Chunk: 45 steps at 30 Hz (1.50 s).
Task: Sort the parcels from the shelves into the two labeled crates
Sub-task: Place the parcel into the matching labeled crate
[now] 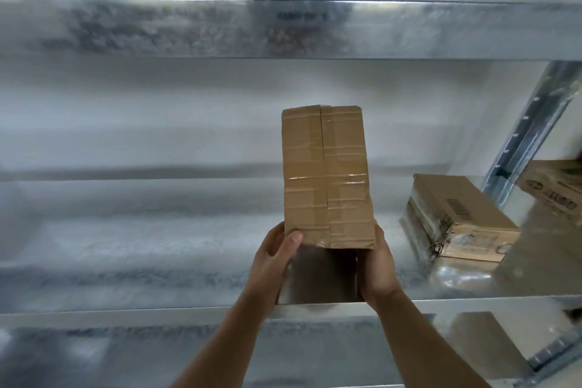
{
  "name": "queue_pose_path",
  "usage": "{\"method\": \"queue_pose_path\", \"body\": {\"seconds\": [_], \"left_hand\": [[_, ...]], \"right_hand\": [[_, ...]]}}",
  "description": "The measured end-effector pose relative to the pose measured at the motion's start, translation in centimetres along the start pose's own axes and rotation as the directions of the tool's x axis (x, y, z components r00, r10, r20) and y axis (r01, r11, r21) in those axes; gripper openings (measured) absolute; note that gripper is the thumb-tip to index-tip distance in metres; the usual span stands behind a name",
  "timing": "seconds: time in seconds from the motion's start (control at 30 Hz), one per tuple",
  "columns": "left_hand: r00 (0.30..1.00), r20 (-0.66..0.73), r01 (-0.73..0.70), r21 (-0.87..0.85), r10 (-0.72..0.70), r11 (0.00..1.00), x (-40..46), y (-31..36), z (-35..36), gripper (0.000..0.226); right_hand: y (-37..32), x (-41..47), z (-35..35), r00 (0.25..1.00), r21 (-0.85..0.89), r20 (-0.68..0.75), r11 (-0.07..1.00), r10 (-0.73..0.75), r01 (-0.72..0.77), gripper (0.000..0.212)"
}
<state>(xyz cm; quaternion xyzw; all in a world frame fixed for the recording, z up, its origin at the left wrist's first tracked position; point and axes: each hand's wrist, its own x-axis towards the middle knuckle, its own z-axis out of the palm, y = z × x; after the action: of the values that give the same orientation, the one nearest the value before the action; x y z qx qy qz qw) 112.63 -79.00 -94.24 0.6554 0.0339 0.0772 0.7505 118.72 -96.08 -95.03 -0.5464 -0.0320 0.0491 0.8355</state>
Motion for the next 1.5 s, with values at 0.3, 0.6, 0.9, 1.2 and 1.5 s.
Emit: {"method": "queue_pose_path", "body": {"seconds": [0.3,0.6,0.9,1.2,1.5], "left_hand": [[1.0,0.012,-0.01,-0.027,0.01,1.0,-0.1,-0.2,-0.6,0.065],[1.0,-0.004,0.015,-0.156,-0.016,0.988,0.2,-0.3,-0.9,0.041],[0.966,-0.255,-0.071,-0.366,-0.027,0.928,1.2,-0.9,-1.5,0.008],[0.98,-0.176,-0.071,0.145,0.096,0.987,0.9,-0.6,0.3,0.056],[0.982,-0.168,-0.078,0.059,0.087,0.995,0.8,-0.6,-0.2,0.047]], "right_hand": [[1.5,1.3,-0.2,0.991,-0.167,-0.125,0.986,-0.044,0.022,0.054],[0.7,0.4,0.4,0.978,-0.145,-0.16,0.983,-0.136,0.113,0.031],[0.4,-0.4,0.3,0.952,-0.082,-0.229,0.979,-0.203,0.189,0.056],[0.9,-0.7,0.7,0.91,-0.14,-0.27,0.948,-0.315,0.286,0.045],[1.1,-0.5,0.9,0.901,-0.256,-0.287,0.933,-0.324,0.254,0.048]]}}
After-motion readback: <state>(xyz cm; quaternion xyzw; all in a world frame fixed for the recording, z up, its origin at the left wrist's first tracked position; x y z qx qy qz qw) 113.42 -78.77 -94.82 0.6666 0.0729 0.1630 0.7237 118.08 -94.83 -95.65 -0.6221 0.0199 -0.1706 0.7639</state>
